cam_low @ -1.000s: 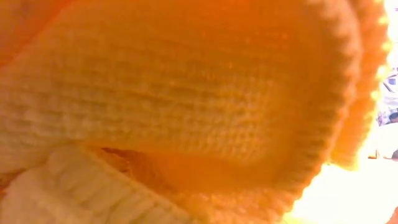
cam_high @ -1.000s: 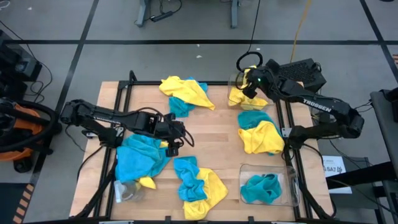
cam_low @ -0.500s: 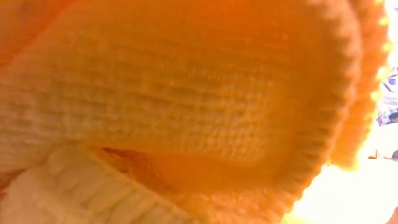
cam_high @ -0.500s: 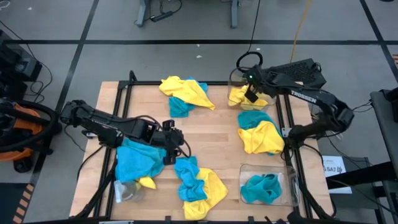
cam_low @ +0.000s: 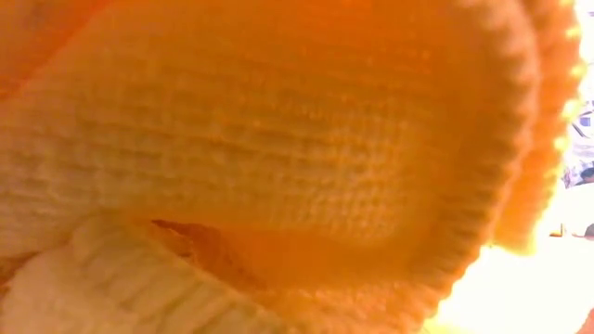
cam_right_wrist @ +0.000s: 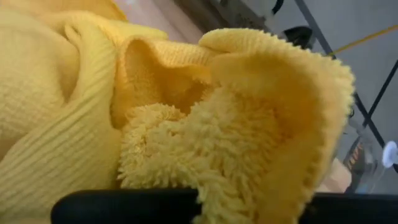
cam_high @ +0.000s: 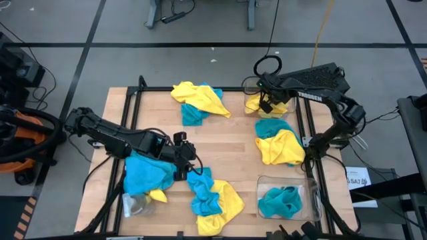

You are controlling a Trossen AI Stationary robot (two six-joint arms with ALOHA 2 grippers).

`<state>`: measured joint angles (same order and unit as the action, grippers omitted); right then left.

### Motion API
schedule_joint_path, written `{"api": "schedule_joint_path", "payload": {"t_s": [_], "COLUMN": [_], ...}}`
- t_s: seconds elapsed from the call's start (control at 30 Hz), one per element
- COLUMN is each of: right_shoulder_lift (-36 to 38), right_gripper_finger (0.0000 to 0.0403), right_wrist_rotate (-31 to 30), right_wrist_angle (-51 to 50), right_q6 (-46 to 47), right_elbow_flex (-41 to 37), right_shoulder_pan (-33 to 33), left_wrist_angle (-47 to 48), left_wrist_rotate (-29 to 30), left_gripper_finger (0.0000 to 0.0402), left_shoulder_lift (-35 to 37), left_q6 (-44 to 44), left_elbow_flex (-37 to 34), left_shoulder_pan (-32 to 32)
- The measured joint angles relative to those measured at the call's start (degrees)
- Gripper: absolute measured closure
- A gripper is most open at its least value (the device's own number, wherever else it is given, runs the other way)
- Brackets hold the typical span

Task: Sort microfiber towel by color & place in baskets
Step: Put the yellow microfiber cloth into the top transparent bin

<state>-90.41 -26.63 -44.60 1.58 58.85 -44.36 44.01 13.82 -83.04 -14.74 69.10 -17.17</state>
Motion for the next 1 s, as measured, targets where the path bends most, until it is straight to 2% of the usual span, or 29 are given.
{"api": "schedule_joint_path", "payload": {"t_s": [0.13,0.4,0.77,1.0], "right_shoulder_lift": [-2.06,-5.87,-5.29,0.44], "right_gripper_finger": [0.0396,0.0388,0.0303,0.0264], "right_wrist_rotate": [0.6,8.18,11.52,11.53], "right_wrist_angle": [-0.06,-0.16,-1.14,-4.02], "right_q6": [0.8,2.49,5.41,4.94], "right_elbow_flex": [0.0,0.17,-0.05,-0.2], "right_shoulder_pan": [-0.55,-2.57,-3.34,-3.29], "left_wrist_angle": [-0.02,0.0,0.0,0.02], "left_wrist_rotate": [0.21,0.57,0.63,0.63], "left_gripper_finger": [0.0146,0.0146,0.0146,0.0146], "left_shoulder_lift": [0.02,0.02,0.02,0.02], "left_q6": [0.0,-0.61,-1.13,-1.4], "left_elbow_flex": [0.0,0.0,0.0,0.0], "left_shoulder_pan": [-0.57,-0.64,-0.62,-0.6]}}
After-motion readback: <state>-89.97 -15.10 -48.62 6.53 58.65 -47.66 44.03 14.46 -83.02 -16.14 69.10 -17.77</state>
